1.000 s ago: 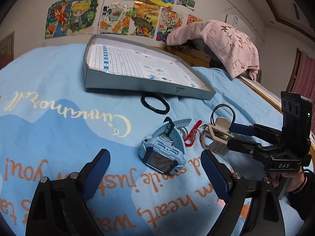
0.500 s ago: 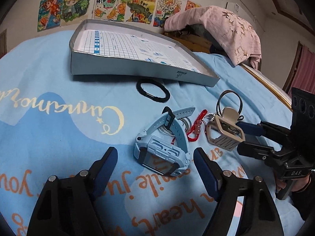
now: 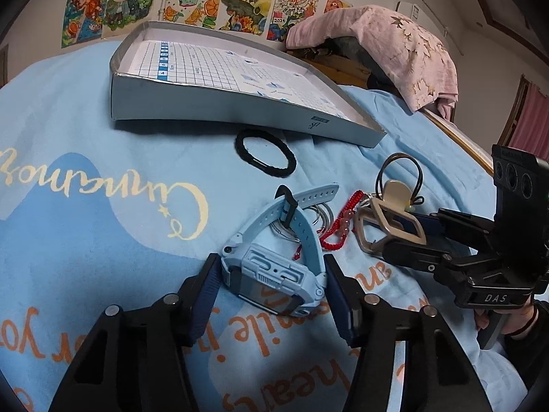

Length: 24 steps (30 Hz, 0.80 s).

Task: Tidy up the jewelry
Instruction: 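Grasp the light-blue smartwatch with the left tool while the right tool grasps the beige buckle, then carry the watch into the grid tray with the left tool while the right tool places the buckle beside it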

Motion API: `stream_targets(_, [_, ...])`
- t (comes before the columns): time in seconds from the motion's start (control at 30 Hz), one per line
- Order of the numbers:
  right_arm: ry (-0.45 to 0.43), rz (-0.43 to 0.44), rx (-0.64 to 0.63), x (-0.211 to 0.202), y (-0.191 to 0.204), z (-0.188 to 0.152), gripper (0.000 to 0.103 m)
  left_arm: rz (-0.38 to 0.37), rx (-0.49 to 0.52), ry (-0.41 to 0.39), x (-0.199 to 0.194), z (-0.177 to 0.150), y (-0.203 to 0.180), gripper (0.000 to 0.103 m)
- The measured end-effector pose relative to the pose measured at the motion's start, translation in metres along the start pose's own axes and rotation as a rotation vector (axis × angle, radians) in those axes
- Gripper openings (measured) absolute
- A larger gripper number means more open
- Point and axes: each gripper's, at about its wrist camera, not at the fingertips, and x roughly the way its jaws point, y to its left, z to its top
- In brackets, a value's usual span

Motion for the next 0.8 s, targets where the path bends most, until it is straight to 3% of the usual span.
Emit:
stream_targets(0.47, [-0.095, 0.072, -0.015, -0.015, 0.002, -0.006, 0.046, -0.013, -0.073, -0.074, -0.027, -0.012, 0.007, 0.056])
stream_targets(0.8, [-0.018, 0.063, -0.021, 0.0, 0.002, -0.002, 0.047, -0.014, -0.088, -0.025, -0.014, -0.006, 0.013, 0.056])
